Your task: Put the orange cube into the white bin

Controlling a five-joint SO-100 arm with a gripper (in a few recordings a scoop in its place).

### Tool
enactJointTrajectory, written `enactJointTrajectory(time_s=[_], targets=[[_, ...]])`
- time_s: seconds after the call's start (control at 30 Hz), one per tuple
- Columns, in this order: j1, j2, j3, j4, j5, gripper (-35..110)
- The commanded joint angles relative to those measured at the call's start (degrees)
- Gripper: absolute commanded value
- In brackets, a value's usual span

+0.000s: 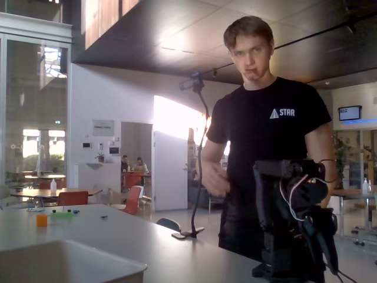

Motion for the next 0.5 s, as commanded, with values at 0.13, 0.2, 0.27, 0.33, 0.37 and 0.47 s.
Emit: enactJointTrajectory(time_s=[0.13,0.2,0.27,0.33,0.37,0.47], targets=[[0.88,-15.47,-10.46,0.62,0.26,42],[0.7,-18.28,-12.13,0.62,0.26,42],[0.7,-20.57,-13.36,0.62,0.26,42],[0.79,-22.68,-14.33,0.62,0.26,42],[0.79,-23.64,-14.77,0.62,0.26,42],[0.79,-25.31,-16.35,0.79,0.18,42]])
